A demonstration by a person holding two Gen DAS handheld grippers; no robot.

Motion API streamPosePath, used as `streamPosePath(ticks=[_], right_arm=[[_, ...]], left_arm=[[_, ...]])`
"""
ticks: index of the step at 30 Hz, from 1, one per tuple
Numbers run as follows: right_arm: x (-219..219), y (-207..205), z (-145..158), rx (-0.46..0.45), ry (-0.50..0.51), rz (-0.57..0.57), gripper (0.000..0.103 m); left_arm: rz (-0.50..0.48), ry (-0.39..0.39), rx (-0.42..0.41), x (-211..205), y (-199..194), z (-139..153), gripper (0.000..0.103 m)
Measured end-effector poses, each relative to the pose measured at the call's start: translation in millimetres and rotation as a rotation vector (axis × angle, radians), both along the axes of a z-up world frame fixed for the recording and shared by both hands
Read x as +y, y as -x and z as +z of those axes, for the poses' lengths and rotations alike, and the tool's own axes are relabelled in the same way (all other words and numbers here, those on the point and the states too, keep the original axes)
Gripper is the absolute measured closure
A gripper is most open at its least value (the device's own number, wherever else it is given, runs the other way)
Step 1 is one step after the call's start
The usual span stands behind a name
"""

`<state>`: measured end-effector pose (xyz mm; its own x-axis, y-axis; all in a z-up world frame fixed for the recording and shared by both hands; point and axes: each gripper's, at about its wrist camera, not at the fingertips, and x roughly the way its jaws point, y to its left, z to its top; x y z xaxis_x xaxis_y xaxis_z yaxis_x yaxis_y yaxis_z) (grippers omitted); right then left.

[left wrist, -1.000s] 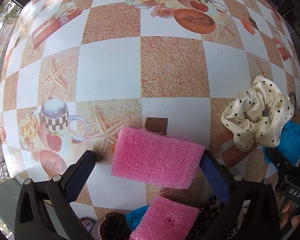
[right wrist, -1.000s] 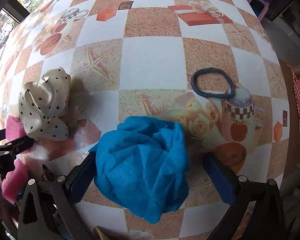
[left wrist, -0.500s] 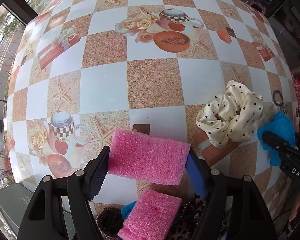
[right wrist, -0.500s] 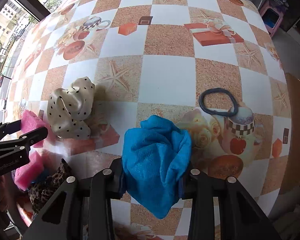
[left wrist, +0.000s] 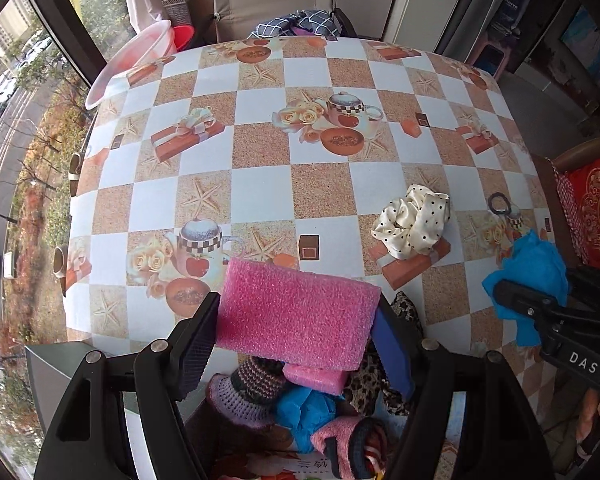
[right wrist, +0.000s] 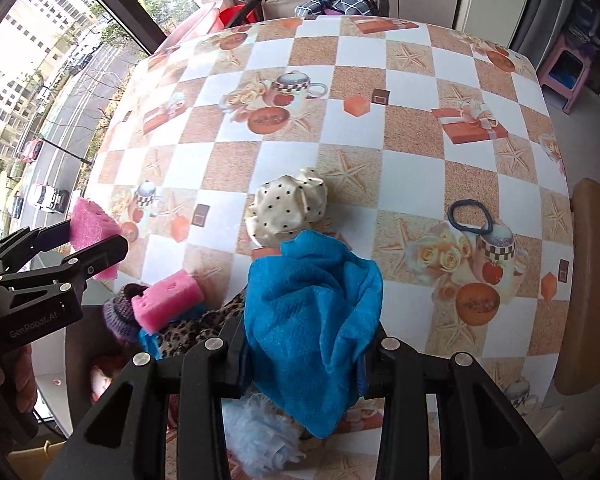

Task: Organize soft objects
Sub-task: 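Carry the pink sponge and blue cloth over the white box with both tools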

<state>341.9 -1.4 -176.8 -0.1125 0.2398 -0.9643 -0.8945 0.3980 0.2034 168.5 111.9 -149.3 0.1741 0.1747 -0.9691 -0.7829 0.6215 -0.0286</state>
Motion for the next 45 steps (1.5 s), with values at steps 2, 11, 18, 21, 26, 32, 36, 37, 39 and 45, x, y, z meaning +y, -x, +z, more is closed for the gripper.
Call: streamPosePath(ticks=[2,11,18,21,26,32,36,37,39,45], right_arm=[[-4.1,11.6,9.9,0.006,-0.009,0.007,0.064],[-30.2,65.7,54.4,0.007,-0.019,0.041,0.064],[-53.8,107.8,72.9,-0.004,-0.003,0.067,0.064],[-61.0,122.4,76.8,-0.007,0.007,0.080,0.064],[-67.4,149.7,82.7,-0.024,0.020,0.129,0.064],[-67.0,190.1,78.0,-0.002,0.043,0.221,0.064],[-58.7,220.1,71.4,0.013,0.063,0.310,0.064],[-55.5,227.3,70.3,0.015,0.066,0.334,0.064],[-48.8,241.9,69.4,0.014,0.067,0.382,0.064],[-25.3,282.4,65.9,0.014,0.073,0.513,0.064]], left_arm=[[-0.004,0.000,-0.016,-11.5,9.8,9.6,0.028],[-0.044,-0.001,-0.062,-58.1,58.6,43.9,0.028],[-0.069,0.030,-0.079,-89.7,96.5,51.2,0.028],[-0.087,0.048,-0.080,-101.2,108.3,49.8,0.028],[-0.091,0.060,-0.073,-114.1,130.0,46.6,0.028],[-0.037,0.072,-0.072,-117.2,161.6,43.1,0.028],[0.028,0.071,-0.073,-112.1,185.1,42.7,0.028],[0.045,0.067,-0.074,-110.5,191.4,43.2,0.028],[0.086,0.053,-0.075,-106.9,205.0,44.7,0.028],[0.240,0.027,-0.071,-93.4,253.2,42.4,0.028]])
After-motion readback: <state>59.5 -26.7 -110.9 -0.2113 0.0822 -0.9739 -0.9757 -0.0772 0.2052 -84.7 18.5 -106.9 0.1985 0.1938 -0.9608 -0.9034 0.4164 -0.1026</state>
